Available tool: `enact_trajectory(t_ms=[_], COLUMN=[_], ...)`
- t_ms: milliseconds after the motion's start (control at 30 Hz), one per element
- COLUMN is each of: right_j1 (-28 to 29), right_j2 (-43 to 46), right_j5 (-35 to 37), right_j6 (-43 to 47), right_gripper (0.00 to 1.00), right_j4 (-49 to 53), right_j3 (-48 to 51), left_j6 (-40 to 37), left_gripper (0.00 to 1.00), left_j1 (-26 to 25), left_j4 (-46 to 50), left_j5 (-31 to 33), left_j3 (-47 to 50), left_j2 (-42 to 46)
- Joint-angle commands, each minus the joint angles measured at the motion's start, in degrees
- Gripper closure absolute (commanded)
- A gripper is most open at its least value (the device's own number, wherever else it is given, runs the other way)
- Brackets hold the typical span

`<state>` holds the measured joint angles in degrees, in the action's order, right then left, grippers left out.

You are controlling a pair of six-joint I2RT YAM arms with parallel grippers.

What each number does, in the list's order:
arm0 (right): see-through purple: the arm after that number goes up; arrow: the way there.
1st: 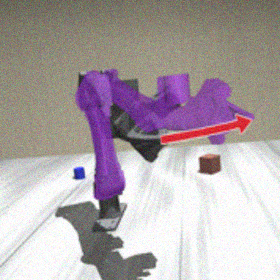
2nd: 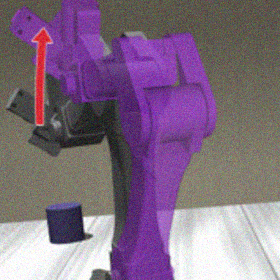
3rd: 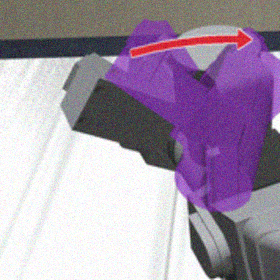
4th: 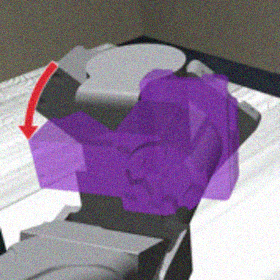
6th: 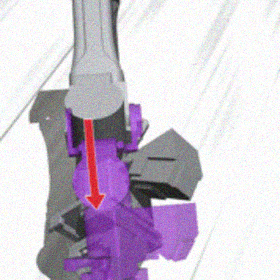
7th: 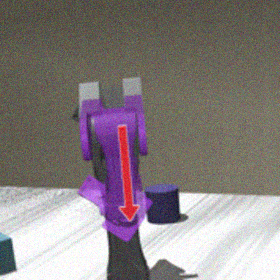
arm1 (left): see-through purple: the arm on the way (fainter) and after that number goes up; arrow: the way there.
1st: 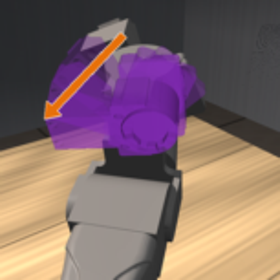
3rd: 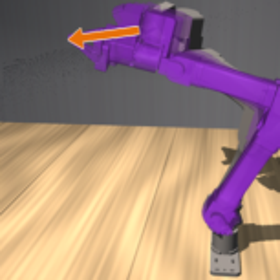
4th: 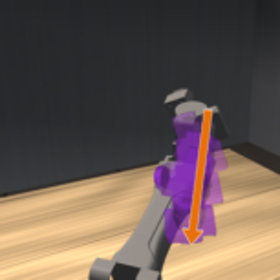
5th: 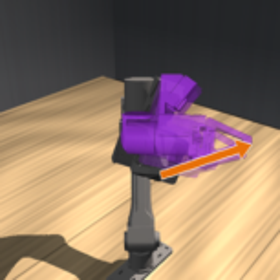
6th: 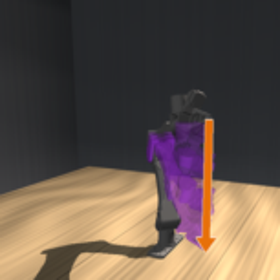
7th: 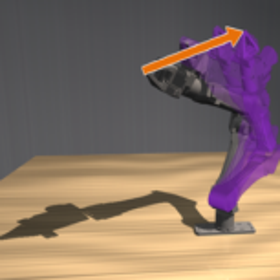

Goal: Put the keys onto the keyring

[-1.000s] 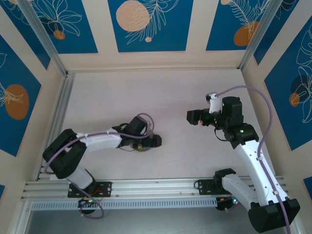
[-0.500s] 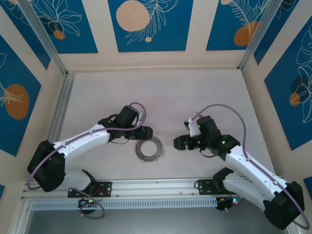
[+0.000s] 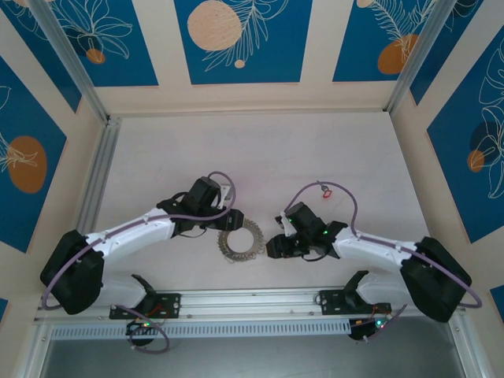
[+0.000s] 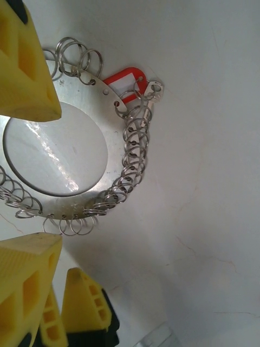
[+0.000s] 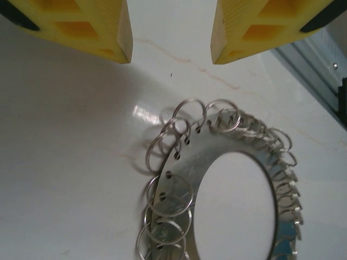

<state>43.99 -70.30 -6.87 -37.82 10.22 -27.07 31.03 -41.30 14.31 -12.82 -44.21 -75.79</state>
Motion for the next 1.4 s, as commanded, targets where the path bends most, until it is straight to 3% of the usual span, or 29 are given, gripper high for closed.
enact_trajectory(t_ms=[0, 367, 600, 967, 1367], right_j1=[-0.38, -1.93, -0.30, -0.54, -0.32], right_j2=[-3.44, -10.07, -7.28, -14.15, -15.25], right_j5=[-2.41, -4.64, -0.26, -1.96, 0.32], right_j6=[-0.61, -0.70, 0.02, 0.77, 1.78], right_gripper=[0.57, 0.62, 0.61, 0.62, 0.80], right_j4=[-6.20, -9.39, -3.78, -7.23, -4.84], right_j3=[-3.39, -4.42, -4.31, -7.27, -8.53], left_j6=[0.61, 0.57, 0.56, 0.70, 0.54], left_gripper=[0.43, 0.42, 0.42, 0.42, 0.41], left_j1=[0.31, 0.19, 0.21, -0.08, -0.03], left_j4=[-3.51, -4.32, -4.71, -4.99, -5.53], left_j5=[0.29, 0.15, 0.16, 0.43, 0.34], left_j3=[2.05, 3.66, 4.30, 4.30, 4.87], left_j2=[2.05, 2.85, 3.29, 4.73, 4.51])
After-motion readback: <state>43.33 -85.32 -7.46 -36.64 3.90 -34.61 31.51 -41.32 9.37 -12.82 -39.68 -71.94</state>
